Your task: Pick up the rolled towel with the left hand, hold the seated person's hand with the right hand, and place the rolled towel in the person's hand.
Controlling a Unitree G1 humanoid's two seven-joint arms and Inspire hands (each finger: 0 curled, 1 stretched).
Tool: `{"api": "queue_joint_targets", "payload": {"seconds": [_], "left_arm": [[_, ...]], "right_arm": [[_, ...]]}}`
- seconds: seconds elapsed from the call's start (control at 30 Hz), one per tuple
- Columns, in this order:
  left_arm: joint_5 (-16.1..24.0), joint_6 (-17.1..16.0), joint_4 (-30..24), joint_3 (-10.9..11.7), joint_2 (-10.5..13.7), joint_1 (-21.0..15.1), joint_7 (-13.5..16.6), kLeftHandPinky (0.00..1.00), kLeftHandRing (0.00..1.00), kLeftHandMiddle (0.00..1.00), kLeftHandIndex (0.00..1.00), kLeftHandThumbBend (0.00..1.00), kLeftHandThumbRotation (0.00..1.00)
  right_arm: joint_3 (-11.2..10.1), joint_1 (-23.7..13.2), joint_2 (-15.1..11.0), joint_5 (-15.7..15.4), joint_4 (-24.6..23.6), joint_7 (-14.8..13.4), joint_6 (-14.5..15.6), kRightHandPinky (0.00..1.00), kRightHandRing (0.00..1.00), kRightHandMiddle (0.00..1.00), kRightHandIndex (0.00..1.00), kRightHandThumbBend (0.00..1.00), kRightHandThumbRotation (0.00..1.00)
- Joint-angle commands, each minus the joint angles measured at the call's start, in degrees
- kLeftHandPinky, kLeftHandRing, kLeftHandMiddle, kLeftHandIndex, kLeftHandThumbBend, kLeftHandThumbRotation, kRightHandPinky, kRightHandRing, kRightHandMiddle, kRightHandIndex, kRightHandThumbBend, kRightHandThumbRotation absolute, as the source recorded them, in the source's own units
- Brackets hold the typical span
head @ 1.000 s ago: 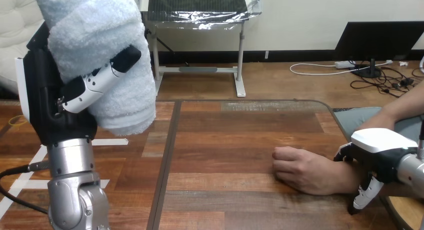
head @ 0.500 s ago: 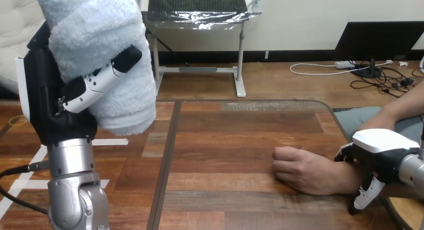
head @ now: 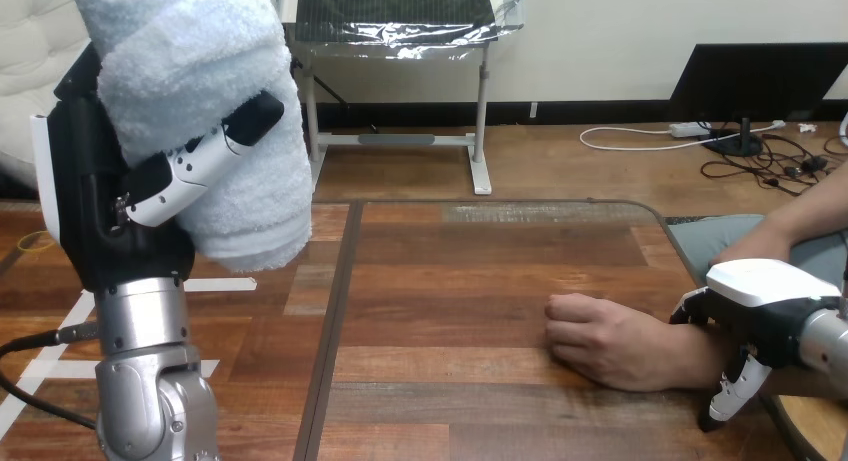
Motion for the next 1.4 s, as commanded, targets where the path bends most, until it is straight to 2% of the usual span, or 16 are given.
{"api": "queue_joint_targets", "payload": {"seconds": [0.0, 0.8, 1.2, 1.37], "left_arm": [[-0.1, -0.6, -2.8, -0.1, 0.4, -3.0, -0.2, 0.21, 0.27, 0.34, 0.39, 0.53, 0.00], [-1.0, -0.4, -2.7, 0.0, 0.5, -3.2, -0.7, 0.21, 0.27, 0.34, 0.39, 0.54, 0.00], [-1.0, 0.1, -3.3, -0.1, 0.4, -3.1, -0.2, 0.21, 0.27, 0.34, 0.39, 0.55, 0.00], [-1.1, 0.5, -3.6, -0.1, 0.2, -3.1, 0.0, 0.22, 0.27, 0.34, 0.39, 0.56, 0.00]], "right_arm": [[-2.0, -1.4, -2.9, 0.3, 1.2, 0.1, 1.2, 0.55, 0.76, 0.79, 0.77, 0.99, 0.15], [-0.9, -1.9, -1.1, -0.3, 0.8, 1.6, 3.4, 0.53, 0.72, 0.74, 0.72, 0.95, 0.13], [-0.3, -2.3, -0.4, -0.2, 1.4, 1.8, 3.1, 0.49, 0.62, 0.68, 0.67, 0.92, 0.16], [0.0, -2.5, -0.1, -0.3, 2.3, 1.2, 2.5, 0.38, 0.50, 0.59, 0.63, 0.91, 0.15]]}}
